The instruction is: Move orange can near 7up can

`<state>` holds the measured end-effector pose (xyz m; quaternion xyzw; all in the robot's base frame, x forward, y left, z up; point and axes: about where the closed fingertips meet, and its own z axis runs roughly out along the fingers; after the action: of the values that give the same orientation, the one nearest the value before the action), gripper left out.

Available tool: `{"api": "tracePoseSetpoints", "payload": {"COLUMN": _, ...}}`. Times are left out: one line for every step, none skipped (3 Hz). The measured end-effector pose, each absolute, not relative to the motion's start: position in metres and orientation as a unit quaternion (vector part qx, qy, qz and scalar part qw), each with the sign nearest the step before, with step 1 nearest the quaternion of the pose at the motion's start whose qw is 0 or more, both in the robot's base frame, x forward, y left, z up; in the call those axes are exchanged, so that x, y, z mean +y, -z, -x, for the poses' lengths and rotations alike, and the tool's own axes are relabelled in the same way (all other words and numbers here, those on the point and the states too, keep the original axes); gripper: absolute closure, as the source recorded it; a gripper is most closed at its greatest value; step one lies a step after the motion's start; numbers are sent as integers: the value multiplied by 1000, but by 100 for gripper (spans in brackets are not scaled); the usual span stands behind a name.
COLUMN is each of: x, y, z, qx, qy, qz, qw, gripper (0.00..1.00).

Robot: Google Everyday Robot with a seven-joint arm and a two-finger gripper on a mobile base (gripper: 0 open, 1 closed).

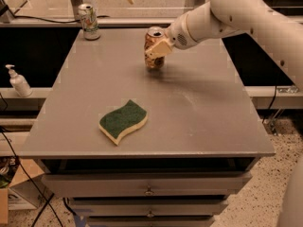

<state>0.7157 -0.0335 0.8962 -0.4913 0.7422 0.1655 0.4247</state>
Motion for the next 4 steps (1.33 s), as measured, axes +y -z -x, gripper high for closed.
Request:
{"api": "tracePoseSetpoints", "payload": {"x": 14, "y": -920, "z": -764, "qx": 718, "qy": -180, "qz": 498, "qw": 451, "gripper": 100}}
{"api": "tracePoseSetpoints", "payload": {"x": 16, "y": -925, "z": -766, "qx": 715, "qy": -180, "qz": 498, "qw": 456, "gripper": 100}}
{"api": "tracePoseSetpoints", "payload": {"x": 18, "y": -908, "z": -764, "qx": 725, "qy": -197, "qz": 482, "qw": 451, "gripper": 100}}
{"api": "tracePoseSetpoints", "payload": {"x": 35, "y": -895, "z": -769, "qx": 728, "qy": -205, "qz": 477, "qw": 447, "gripper": 100}}
